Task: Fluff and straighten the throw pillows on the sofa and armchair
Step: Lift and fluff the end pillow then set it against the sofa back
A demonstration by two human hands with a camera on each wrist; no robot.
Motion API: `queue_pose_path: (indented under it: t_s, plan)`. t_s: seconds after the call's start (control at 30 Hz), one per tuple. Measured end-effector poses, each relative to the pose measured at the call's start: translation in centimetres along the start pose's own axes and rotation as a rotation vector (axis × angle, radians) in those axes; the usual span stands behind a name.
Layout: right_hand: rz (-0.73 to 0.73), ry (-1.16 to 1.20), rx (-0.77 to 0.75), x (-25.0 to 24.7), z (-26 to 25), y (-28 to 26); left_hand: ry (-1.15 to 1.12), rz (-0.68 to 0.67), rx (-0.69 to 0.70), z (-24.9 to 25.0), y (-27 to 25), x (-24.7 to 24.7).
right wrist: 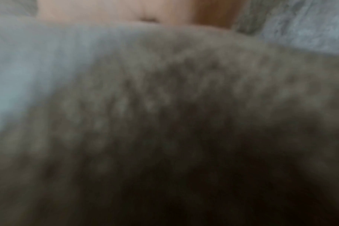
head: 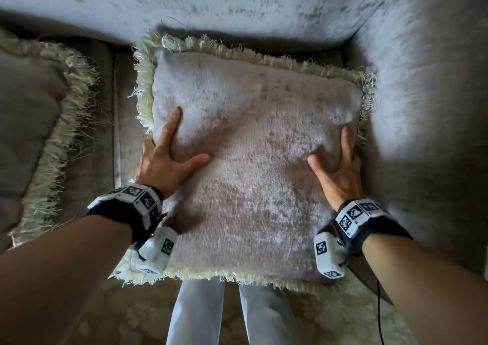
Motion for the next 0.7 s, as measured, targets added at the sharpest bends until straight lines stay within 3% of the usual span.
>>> queue_pose_path:
  t_s: [0.13, 0.37, 0.47, 0.6, 0.7]
  plan:
    - [0.019, 0.102, -0.084, 0.1, 0.0, 0.6, -0.040, 0.017, 0.069, -0.1, 0.4, 0.2]
    - [0.165, 0.241, -0.377, -3.1, -5.0, -1.9, -0.248, 0.067, 0.286, 2.0, -3.0, -2.1]
    - [0.244, 0.251, -0.554, -5.4, -8.8, -2.9, -0.328, 0.173, 0.325, 3.3, -4.8, -4.9]
    - [0.353, 0.197, -0.779, -9.1, -14.7, -2.4, -0.399, 0.348, 0.591, 6.7, -6.0, -9.8]
    - [0.424, 0.197, -0.945, -11.3, -18.9, -1.3, -0.430, 0.460, 0.703, 8.9, -5.7, -12.6]
Point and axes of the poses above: each hand's wrist, its own y-axis towards the middle knuckle, its own x-axis out of the palm, z = x × y, the point moved 6 cm from there along y, towards the middle knuckle, and after that the axes turned 11 degrees about -x, right-handed, at the moved point
